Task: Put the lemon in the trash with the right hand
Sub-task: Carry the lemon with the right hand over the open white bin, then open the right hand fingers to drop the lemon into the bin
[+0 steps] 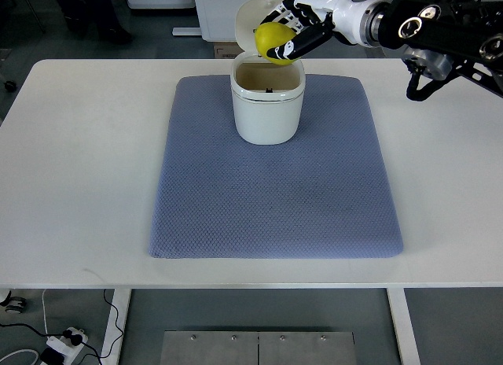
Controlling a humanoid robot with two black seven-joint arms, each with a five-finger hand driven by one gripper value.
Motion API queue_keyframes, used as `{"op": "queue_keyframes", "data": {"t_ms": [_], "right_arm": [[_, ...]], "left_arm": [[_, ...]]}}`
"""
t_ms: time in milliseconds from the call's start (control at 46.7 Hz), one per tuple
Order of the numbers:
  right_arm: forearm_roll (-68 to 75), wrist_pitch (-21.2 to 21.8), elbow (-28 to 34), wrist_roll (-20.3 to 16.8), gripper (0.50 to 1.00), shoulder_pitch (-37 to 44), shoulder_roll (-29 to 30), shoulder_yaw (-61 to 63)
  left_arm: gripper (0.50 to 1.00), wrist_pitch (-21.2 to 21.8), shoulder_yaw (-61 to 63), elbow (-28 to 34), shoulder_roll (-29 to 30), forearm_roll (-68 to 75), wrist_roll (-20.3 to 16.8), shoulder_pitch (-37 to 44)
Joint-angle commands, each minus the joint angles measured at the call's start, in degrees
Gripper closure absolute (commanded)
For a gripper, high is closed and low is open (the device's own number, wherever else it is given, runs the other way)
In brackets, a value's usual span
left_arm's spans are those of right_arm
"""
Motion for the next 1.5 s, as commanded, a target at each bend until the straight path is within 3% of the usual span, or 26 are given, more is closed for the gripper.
{"op": "queue_keyframes", "data": {"t_ms": [0,900,1479], "right_arm": [[-0.09,0.01,-1.79,0.00,1.000,-1.51,0.53,1.43],[-0.26,-3.33,-8.92,0.35,1.000,-11.53,5.72,9.87],[-0.26,-5.18,-9.27,-0.62,1.000,-13.38,6.86,9.96]], "left_arm": [[0.500,0.00,-0.01,-0.06,0.00,0.07,0.00,0.08],[0.500,0.00,-0.01,-0.06,0.00,-0.02,0.00,0.08],[0.500,0.00,0.16,0.02,0.00,-0.02,0.00,-0.01]]}}
